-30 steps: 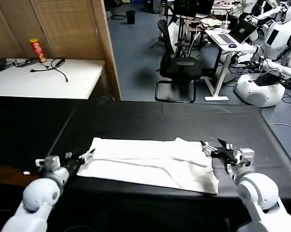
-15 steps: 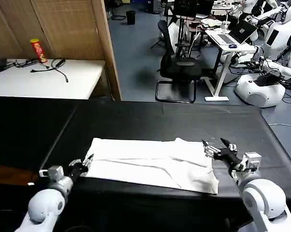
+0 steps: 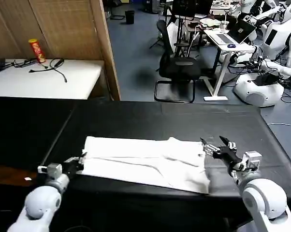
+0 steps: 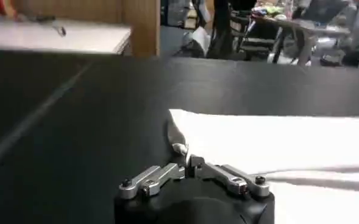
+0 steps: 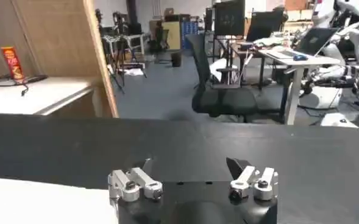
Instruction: Fold and organize the clothes.
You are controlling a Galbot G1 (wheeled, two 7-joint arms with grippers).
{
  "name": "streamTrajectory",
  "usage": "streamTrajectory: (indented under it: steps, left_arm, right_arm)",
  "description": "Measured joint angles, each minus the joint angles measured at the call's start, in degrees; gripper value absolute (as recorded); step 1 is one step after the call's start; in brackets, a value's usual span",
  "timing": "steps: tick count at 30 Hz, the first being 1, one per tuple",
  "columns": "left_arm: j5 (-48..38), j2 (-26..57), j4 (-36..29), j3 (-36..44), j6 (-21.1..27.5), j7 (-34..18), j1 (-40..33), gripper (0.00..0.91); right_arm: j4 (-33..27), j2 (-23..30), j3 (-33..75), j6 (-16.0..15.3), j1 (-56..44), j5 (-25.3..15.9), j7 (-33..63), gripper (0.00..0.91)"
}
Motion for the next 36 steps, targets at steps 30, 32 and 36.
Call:
streamTrajectory:
  steps: [30,32,36]
  left_arm:
    - [-7.6,-5.2,-15.3,9.8,6.8,-7.5,1.1,0.0]
    - [-10.9,-6.6,-15.4,12.4,7.4,-8.0,0.1,0.0]
    - [-14.4,-8.4,-15.3,16.6,7.7,-8.0,-1.9,0.0]
  right_arm:
    - [2.6,3.7,3.1,1.4,-5.7,-4.0,-0.4,0.878]
    - [2.6,4.0,3.3,1.4,-6.1,-4.3,-0.5,0.878]
    - [2.8,4.8,3.3,1.4,-6.5,-5.2,-0.5,0.878]
